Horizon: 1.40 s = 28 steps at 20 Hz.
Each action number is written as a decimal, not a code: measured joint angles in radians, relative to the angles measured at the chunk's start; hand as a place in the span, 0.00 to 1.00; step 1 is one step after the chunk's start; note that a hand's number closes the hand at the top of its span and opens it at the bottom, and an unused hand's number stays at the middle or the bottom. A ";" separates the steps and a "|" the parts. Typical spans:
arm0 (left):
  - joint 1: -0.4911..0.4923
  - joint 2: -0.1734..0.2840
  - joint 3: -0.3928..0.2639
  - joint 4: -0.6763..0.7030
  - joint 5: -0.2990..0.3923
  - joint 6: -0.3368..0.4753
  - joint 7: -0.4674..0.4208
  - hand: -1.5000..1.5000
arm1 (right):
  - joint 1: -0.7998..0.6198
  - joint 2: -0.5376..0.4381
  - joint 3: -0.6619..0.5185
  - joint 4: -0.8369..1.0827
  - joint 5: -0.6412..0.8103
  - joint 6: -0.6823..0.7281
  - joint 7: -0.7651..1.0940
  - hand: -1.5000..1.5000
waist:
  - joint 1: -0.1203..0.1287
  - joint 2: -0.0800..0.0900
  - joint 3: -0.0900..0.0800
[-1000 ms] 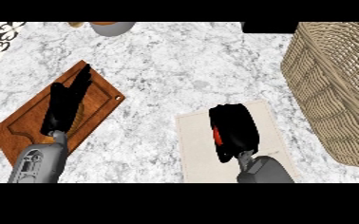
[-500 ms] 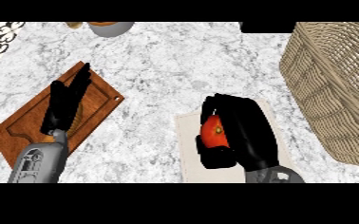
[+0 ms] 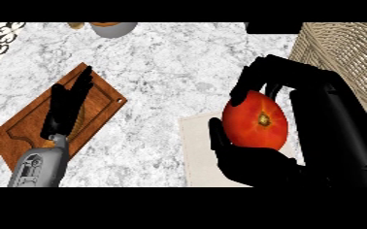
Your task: Pick the tomato from the placemat and place it in the basket
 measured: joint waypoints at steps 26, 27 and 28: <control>0.016 0.002 0.008 -0.025 0.001 -0.006 0.005 0.50 | -0.334 -0.598 -0.467 0.526 -0.078 0.351 -0.183 1.00 | -0.005 0.005 0.001; 0.018 0.000 0.005 -0.031 -0.002 -0.004 0.004 0.50 | -0.318 -0.625 -0.490 0.534 -0.086 0.360 -0.206 1.00 | -0.005 0.005 0.001; 0.003 0.002 0.012 -0.003 -0.001 -0.005 -0.009 0.50 | -0.297 -0.646 -0.502 0.544 -0.086 0.361 -0.232 1.00 | -0.006 0.006 0.001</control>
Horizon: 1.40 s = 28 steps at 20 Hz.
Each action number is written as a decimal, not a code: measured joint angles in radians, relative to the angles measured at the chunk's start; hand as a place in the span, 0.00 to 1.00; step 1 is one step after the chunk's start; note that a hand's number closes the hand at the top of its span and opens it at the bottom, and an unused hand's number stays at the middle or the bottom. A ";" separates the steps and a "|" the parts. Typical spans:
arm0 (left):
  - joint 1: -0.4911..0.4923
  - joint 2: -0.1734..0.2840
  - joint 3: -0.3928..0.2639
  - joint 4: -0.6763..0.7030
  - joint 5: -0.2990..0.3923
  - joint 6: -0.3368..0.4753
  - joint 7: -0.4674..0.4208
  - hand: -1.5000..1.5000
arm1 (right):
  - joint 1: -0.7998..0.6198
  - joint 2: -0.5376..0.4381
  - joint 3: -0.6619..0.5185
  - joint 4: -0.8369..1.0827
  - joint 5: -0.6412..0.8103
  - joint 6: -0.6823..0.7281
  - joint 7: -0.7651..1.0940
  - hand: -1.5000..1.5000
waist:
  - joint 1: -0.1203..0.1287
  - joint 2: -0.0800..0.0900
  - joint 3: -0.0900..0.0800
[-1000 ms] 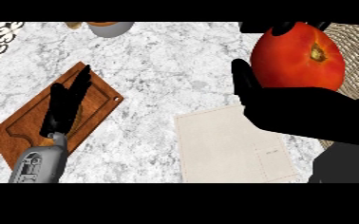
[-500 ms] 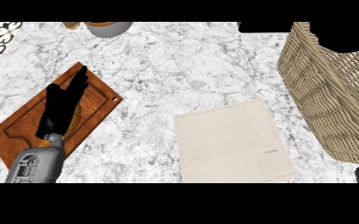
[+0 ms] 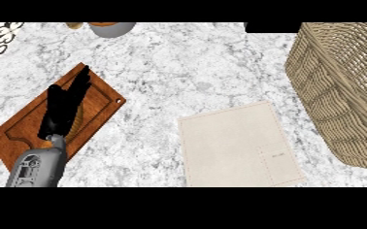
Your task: Pick the tomato from the placemat and place it in the basket
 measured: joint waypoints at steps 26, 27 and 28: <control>-0.011 -0.016 -0.006 0.002 -0.020 -0.002 0.003 0.50 | 0.301 -0.008 -0.167 0.409 -0.049 -0.260 -0.499 0.00 | 0.011 0.002 0.001; -0.015 -0.011 0.001 0.010 -0.016 -0.005 0.002 0.50 | 0.317 0.010 -0.168 0.389 -0.054 -0.276 -0.498 0.00 | 0.009 0.001 0.001; -0.003 -0.004 0.005 -0.013 -0.007 -0.015 0.013 0.50 | 0.314 0.012 -0.175 0.404 -0.057 -0.295 -0.511 0.00 | 0.011 0.001 0.001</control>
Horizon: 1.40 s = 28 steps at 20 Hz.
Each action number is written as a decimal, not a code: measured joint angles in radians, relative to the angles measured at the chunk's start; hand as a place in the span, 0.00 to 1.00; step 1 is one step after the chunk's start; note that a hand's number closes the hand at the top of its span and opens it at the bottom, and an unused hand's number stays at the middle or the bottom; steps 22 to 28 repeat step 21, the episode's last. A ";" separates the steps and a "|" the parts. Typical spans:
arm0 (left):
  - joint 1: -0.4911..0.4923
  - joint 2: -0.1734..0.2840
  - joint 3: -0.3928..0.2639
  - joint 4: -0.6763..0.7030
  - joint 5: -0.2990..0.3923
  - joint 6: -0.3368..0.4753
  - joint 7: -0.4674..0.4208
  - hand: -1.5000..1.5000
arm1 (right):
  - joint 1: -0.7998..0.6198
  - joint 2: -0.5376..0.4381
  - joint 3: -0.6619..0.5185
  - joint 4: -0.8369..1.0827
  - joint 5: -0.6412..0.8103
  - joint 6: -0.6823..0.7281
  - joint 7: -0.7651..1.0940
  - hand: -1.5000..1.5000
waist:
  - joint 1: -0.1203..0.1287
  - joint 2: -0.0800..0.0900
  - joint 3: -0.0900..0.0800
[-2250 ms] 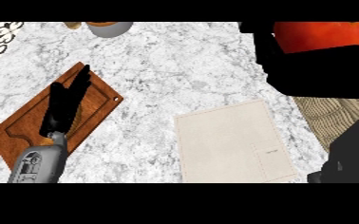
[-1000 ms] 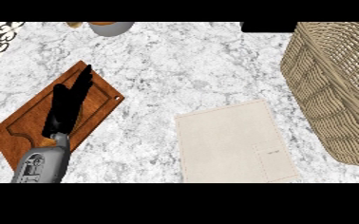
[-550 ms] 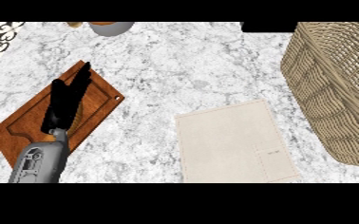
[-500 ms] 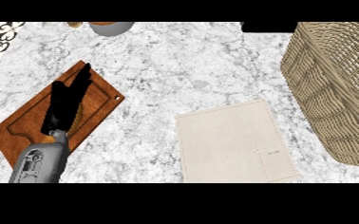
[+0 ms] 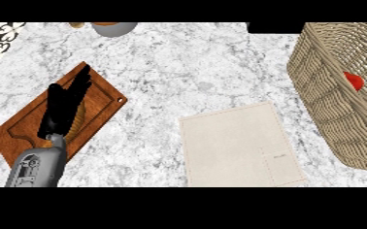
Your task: Pick the tomato from the placemat and place it in the basket
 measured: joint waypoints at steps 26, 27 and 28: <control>-0.004 -0.007 0.011 0.014 -0.002 0.008 -0.006 0.50 | 0.133 -0.214 -0.447 0.175 -0.242 -0.122 -0.098 0.00 | -0.014 -0.002 0.000; -0.004 -0.007 0.011 0.014 -0.002 0.008 -0.006 0.50 | 0.133 -0.214 -0.447 0.175 -0.242 -0.122 -0.098 0.00 | -0.014 -0.002 0.000; -0.004 -0.007 0.011 0.014 -0.002 0.008 -0.006 0.50 | 0.133 -0.214 -0.447 0.175 -0.242 -0.122 -0.098 0.00 | -0.014 -0.002 0.000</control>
